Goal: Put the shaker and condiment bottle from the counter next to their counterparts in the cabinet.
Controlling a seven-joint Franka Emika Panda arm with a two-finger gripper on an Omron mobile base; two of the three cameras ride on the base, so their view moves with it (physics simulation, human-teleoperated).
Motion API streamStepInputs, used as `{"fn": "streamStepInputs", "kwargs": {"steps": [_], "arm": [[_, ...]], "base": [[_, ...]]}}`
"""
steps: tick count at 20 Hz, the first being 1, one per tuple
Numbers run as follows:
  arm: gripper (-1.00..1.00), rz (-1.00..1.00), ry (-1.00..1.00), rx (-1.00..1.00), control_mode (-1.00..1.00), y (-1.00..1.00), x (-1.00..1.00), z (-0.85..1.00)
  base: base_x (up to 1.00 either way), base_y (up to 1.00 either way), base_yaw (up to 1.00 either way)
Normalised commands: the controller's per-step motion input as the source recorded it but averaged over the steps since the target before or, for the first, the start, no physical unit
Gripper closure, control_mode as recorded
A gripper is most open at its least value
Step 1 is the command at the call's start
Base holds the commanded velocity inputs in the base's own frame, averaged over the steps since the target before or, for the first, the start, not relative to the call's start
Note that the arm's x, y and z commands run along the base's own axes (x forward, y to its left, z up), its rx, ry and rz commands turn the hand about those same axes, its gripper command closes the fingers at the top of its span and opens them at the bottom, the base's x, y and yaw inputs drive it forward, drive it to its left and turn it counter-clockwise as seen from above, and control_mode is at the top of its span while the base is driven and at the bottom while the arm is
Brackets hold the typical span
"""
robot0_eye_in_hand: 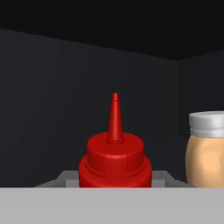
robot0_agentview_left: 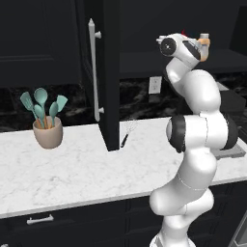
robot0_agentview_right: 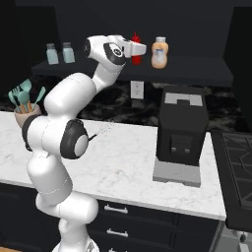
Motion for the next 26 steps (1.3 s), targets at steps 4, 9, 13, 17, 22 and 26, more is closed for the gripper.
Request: {"fn": "streamStepInputs", "kwargs": {"steps": [4,9,13,17,22,26], "arm": [[-1.0,0.0,0.0,0.0,-1.0,-0.37,0.42,-0.18],[-1.0,0.0,0.0,0.0,-1.0,-0.09,0.2,-0.09],[-1.0,0.01,0.0,0.0,-1.0,0.12,-0.44,0.06],[-1.0,0.0,0.0,0.0,-1.0,0.54,-0.96,0.15],[-1.0,0.0,-0.02,0.01,-1.0,0.5,-1.0,0.16],[-1.0,0.0,-0.01,0.06,-1.0,0.09,-1.0,0.31]], "base": [[0.0,0.0,0.0],[0.0,0.0,0.0],[0.0,0.0,0.0],[0.0,0.0,0.0],[0.0,0.0,0.0],[0.0,0.0,0.0]]}}
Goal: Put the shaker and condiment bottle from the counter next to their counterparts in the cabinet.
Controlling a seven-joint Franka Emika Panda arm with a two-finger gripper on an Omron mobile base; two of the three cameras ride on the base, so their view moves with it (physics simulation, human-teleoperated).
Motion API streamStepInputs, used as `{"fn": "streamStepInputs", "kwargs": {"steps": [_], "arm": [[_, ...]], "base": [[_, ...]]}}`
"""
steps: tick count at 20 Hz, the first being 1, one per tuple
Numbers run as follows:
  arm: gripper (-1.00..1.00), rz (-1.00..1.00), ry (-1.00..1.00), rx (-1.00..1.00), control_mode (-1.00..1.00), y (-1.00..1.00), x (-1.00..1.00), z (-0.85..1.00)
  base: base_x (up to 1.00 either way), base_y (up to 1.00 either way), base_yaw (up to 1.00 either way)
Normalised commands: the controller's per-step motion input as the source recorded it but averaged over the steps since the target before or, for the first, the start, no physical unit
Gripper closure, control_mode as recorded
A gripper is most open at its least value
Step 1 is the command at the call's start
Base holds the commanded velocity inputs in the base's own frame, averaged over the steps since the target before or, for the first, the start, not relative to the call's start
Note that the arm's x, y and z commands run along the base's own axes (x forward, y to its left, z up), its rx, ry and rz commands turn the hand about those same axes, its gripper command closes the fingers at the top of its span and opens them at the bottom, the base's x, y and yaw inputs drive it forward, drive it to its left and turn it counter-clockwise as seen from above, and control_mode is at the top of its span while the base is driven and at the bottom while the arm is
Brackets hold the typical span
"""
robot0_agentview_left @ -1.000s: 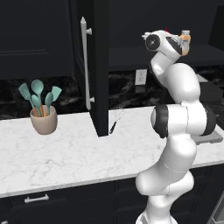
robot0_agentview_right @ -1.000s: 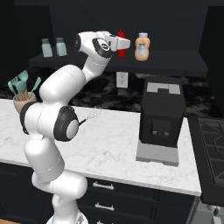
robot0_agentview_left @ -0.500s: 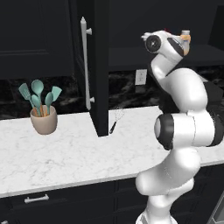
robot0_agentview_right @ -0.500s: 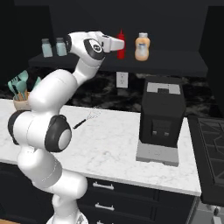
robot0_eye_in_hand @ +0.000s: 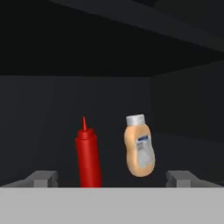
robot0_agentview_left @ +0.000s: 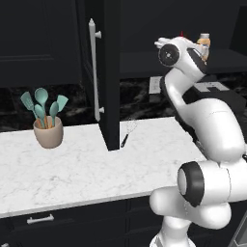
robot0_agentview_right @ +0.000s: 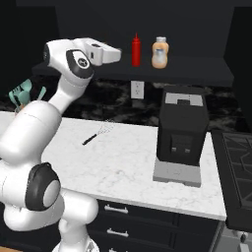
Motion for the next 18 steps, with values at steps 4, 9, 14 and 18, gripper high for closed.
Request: {"fn": "streamStepInputs", "kwargs": {"steps": [4,9,14,18], "arm": [[-1.0,0.0,-0.04,0.1,-1.0,0.0,-1.0,0.25],[-1.0,0.02,-0.09,0.08,-1.0,0.0,-1.0,0.05],[-1.0,0.06,-0.13,0.06,-1.0,0.03,-1.0,0.0],[-1.0,0.07,-0.14,0.06,-1.0,0.15,-1.0,0.0]], "base": [[0.0,0.0,0.0],[0.0,0.0,0.0],[0.0,0.0,0.0],[0.0,0.0,0.0]]}}
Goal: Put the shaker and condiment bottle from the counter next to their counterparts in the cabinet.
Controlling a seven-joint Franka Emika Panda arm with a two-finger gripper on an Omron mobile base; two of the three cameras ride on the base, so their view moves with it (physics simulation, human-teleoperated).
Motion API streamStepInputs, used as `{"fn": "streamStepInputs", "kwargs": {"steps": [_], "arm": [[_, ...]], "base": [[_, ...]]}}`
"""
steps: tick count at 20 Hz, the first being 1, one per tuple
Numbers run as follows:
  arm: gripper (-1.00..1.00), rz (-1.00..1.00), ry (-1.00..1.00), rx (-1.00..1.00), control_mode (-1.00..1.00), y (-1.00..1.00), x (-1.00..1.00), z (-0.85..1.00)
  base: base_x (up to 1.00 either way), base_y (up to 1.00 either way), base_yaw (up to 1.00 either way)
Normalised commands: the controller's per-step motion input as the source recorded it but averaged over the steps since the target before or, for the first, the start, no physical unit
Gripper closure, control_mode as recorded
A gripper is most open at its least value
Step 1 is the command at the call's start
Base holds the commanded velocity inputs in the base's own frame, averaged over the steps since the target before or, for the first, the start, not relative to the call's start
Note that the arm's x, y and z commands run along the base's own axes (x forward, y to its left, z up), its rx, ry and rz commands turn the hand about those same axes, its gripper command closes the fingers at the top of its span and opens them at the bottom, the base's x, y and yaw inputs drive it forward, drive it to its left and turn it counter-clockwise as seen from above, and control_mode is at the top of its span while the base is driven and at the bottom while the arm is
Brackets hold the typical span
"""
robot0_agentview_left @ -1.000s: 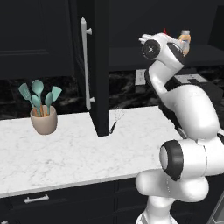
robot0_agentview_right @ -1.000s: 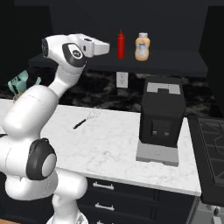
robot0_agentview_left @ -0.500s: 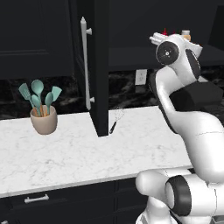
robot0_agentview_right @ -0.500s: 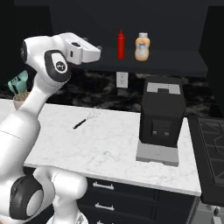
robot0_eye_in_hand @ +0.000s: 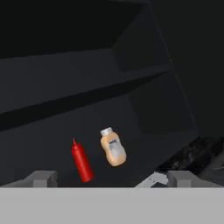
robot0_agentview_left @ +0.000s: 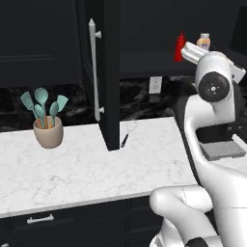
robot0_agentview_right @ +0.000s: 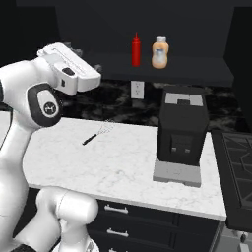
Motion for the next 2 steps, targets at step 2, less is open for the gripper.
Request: {"fn": "streamStepInputs", "kwargs": {"steps": [2], "arm": [[-1.0,0.07,-0.19,0.07,-1.0,0.15,-1.0,0.0]], "base": [[0.0,0.0,0.0]]}}
